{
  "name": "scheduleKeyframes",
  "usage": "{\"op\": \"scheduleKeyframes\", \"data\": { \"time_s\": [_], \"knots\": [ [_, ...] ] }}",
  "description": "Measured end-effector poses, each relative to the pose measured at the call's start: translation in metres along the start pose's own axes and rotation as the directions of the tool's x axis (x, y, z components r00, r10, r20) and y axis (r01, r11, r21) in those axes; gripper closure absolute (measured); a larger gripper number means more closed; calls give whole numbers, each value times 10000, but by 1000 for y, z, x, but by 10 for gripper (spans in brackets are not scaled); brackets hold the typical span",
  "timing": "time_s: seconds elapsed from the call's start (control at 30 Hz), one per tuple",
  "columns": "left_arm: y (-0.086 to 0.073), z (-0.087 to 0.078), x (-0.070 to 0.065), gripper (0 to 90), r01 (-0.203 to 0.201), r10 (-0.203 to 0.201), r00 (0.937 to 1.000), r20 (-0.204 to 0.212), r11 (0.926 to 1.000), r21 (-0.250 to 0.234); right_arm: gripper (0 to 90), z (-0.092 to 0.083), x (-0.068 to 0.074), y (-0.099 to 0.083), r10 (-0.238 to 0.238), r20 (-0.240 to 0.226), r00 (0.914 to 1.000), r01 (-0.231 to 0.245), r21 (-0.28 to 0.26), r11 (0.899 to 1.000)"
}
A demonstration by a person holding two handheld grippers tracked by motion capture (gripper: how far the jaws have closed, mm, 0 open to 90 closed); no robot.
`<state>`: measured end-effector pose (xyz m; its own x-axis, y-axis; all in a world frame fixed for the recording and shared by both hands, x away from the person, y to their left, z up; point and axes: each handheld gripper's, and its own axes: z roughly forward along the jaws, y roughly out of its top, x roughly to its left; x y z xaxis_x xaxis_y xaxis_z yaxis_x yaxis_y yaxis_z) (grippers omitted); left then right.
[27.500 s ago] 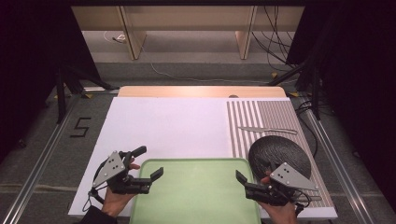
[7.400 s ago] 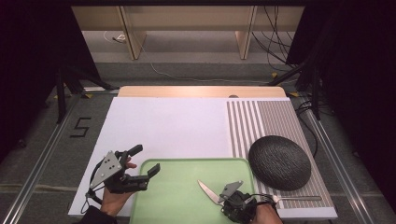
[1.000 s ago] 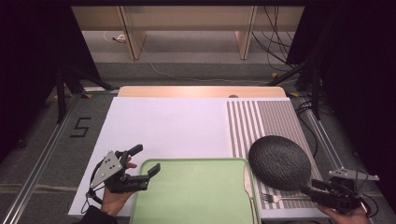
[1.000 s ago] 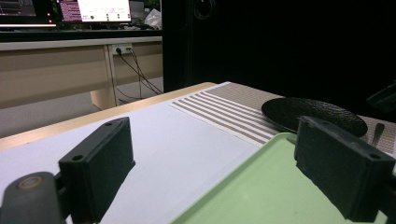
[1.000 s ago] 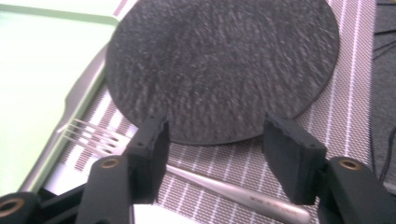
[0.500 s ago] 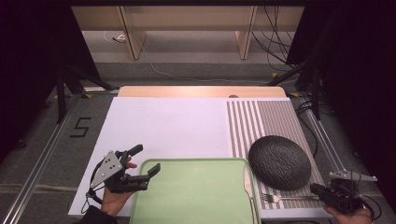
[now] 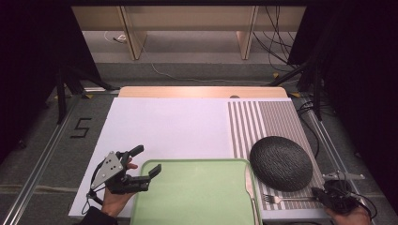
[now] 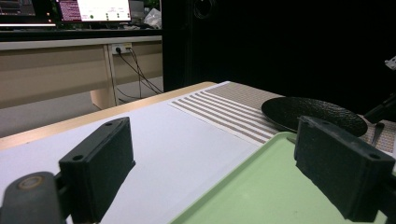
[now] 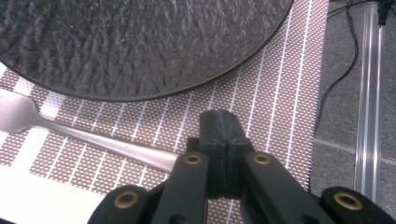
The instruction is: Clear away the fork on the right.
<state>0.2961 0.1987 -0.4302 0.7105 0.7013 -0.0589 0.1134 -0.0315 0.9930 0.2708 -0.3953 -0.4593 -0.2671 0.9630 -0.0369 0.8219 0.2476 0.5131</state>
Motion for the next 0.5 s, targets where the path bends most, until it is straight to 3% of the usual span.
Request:
{"op": "scheduleKeyframes", "data": {
  "time_s": [0.5],
  "knots": [
    [0,0,0,115,1,-1,10000,-5,10000,-11,900,1,3,0,-242,-119,9996,249,584,9980]
  ]
}}
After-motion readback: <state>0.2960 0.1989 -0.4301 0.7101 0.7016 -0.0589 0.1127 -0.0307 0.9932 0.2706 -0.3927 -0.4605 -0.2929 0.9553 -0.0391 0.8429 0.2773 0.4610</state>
